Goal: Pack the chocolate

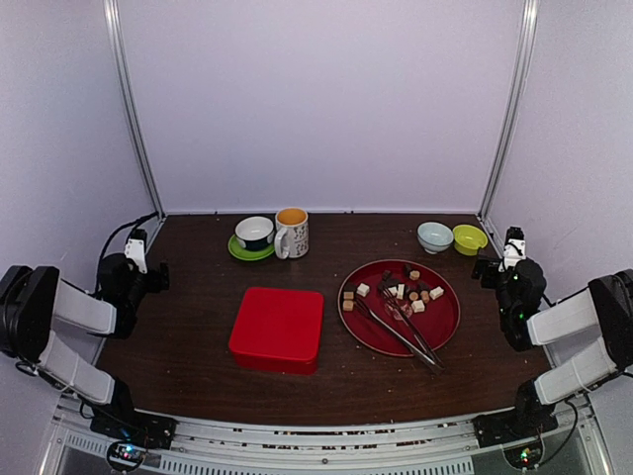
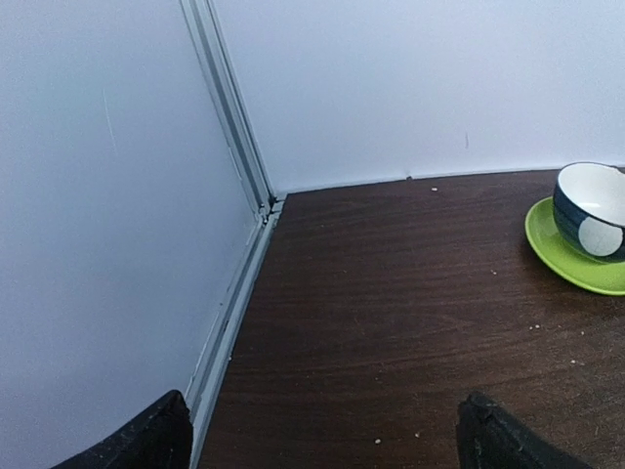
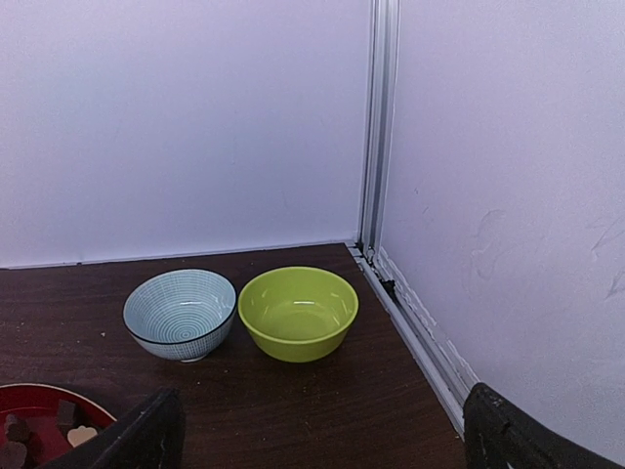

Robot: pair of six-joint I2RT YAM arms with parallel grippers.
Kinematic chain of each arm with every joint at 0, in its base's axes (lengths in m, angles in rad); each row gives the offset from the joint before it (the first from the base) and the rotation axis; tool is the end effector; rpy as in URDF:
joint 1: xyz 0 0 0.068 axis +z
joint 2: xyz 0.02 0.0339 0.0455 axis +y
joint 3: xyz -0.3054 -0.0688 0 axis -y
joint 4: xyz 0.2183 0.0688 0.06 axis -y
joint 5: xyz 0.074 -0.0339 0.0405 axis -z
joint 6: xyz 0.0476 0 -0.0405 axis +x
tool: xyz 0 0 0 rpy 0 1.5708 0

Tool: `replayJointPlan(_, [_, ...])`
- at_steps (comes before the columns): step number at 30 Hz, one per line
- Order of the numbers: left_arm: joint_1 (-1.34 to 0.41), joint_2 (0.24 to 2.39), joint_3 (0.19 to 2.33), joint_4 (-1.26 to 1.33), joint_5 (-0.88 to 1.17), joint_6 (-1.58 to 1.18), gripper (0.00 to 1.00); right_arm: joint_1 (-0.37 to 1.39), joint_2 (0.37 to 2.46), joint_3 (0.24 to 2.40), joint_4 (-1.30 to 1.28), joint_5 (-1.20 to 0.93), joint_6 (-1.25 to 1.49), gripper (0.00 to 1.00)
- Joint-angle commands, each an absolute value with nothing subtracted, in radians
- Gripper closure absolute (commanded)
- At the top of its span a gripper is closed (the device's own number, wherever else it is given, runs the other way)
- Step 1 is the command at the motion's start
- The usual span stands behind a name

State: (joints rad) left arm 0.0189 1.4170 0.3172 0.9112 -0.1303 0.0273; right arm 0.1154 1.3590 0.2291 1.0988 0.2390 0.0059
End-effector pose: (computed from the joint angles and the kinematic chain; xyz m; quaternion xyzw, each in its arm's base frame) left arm 0.2446 0.0108 0.2253 -0.0383 0.7691 0.0648 0.6347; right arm 0.2232 0.0145 0.2365 0.0438 0.7164 -0.0436 0.6950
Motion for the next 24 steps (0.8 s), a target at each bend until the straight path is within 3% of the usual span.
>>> replayJointPlan(1, [0.026, 1.417, 0.331, 0.992, -0.148, 0.030, 0.02, 0.107, 1.358, 0.239, 1.108, 0.230, 0.009, 0.00])
replayJointPlan(24, [0.026, 1.427, 0.330, 1.018, -0.149, 0.031, 0.02, 0.107, 1.359, 0.243, 1.099, 0.225, 0.009, 0.00])
